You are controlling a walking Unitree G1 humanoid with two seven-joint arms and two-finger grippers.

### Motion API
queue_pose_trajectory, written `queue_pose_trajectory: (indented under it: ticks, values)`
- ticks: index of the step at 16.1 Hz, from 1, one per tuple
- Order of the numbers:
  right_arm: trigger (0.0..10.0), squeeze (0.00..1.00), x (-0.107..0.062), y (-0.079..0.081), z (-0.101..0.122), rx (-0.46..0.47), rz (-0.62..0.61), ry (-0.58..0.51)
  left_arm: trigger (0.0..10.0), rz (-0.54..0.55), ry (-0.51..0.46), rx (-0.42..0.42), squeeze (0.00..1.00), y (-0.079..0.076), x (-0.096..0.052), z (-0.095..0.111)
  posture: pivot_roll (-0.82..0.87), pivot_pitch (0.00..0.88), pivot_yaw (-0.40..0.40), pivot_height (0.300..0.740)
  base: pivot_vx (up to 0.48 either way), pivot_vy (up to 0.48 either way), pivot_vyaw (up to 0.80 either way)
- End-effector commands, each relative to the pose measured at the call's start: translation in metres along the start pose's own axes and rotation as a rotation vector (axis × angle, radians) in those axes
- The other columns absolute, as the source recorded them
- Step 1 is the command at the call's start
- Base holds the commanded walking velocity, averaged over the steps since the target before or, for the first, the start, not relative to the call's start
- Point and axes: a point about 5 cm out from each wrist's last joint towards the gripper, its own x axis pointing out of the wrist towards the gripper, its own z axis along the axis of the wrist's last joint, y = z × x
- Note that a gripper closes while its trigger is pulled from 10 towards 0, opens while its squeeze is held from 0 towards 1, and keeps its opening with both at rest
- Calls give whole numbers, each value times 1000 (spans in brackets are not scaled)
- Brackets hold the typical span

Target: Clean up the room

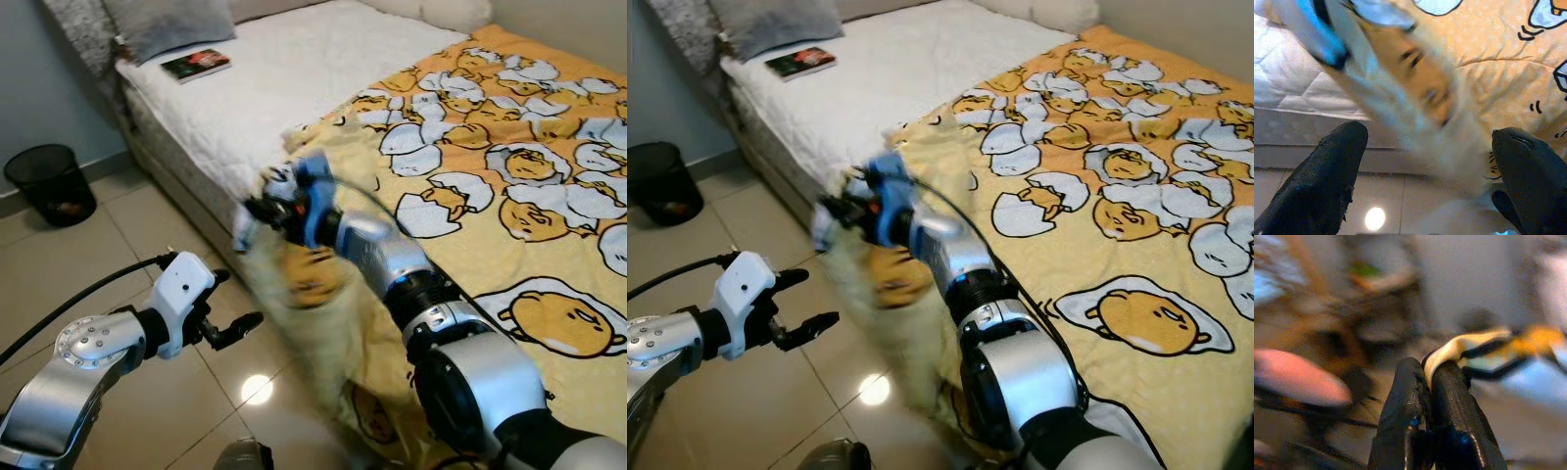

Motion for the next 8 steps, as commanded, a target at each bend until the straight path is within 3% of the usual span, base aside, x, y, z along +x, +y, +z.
queue_pose_trajectory:
  ticks: [1, 2, 3, 4, 6, 7, 8]
  values:
    - [0, 0, 25, 38, 9, 60, 215, -87, 10000, -13, -10, 9, 424, -2, 2, 3, 80, 0, 14, 740, 0, 0, 0]
    - [1922, 0, 27, 45, 8, 63, 260, -88, 10000, -16, -14, 10, 420, -2, 3, 3, 80, 0, 12, 740, 0, 0, 0]
    - [4431, 0, 28, 39, -1, 11, 182, -48, 10000, -17, -16, 11, 420, -2, 4, 3, 78, 0, 12, 740, 0, 0, 0]
    - [10000, 0, 25, 32, -8, 21, 136, -18, 10000, -18, -18, 11, 424, -2, 5, 3, 77, 0, 11, 740, 0, 0, 0]
    - [10000, 0, 20, 23, -16, 33, 69, 20, 10000, -21, -21, 10, 424, -3, 7, 3, 76, 0, 10, 740, 0, 0, 0]
    - [10000, 1000, 13, 16, -19, 74, 3, 27, 10000, -26, -24, 8, 424, -5, 10, 3, 75, 0, 11, 740, 0, 0, 0]
    - [10000, 1000, 11, 16, -18, 79, -5, 25, 10000, -28, -25, 7, 420, -6, 11, 3, 72, 0, 12, 740, 0, 0, 0]
